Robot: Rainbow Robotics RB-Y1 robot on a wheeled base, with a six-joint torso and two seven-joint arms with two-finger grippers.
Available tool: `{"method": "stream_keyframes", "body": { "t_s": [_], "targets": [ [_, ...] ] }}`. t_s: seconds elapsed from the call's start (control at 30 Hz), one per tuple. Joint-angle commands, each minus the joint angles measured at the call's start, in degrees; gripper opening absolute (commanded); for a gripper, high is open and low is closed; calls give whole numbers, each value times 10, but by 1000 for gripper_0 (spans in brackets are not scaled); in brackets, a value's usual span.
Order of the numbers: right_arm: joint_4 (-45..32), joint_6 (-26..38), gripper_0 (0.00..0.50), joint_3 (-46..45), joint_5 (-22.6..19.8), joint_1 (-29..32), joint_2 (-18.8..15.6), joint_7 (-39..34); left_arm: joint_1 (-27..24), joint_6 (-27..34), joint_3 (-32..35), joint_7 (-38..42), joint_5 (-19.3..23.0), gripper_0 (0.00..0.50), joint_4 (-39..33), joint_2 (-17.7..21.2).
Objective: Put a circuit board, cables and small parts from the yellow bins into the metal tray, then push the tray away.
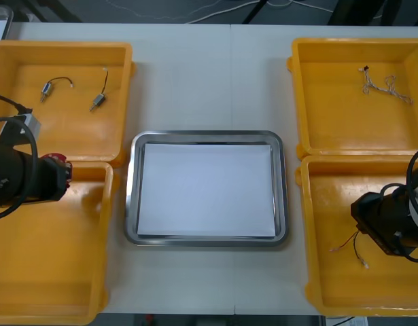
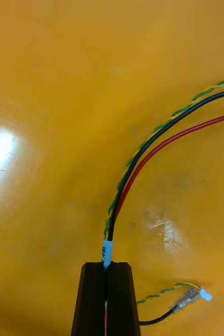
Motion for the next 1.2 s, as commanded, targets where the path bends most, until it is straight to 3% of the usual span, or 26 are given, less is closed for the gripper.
{"method": "stream_keyframes", "body": {
  "t_s": [0.03,0.2,0.47,0.63,0.9,1.2],
  "targets": [
    [-29,21,0,-20,-11,-24,-33,16,-58,5,-59,47,5,0,-21,31],
    [-59,43,0,-22,-17,-25,-47,54,-98,5,-115,95,7,0,-22,39],
    [-112,108,0,-66,-31,-25,-47,199,-159,5,-212,174,-1,0,-22,45],
    [-139,114,0,-78,-39,-23,-47,277,-191,-1,-271,212,-17,0,-22,44],
    [-154,114,0,-92,-54,-23,-48,384,-214,-1,-364,230,-105,0,-7,-5],
    [-171,114,0,-101,-80,-23,-52,541,-235,-2,-423,229,-173,0,50,-72]
  ]
}}
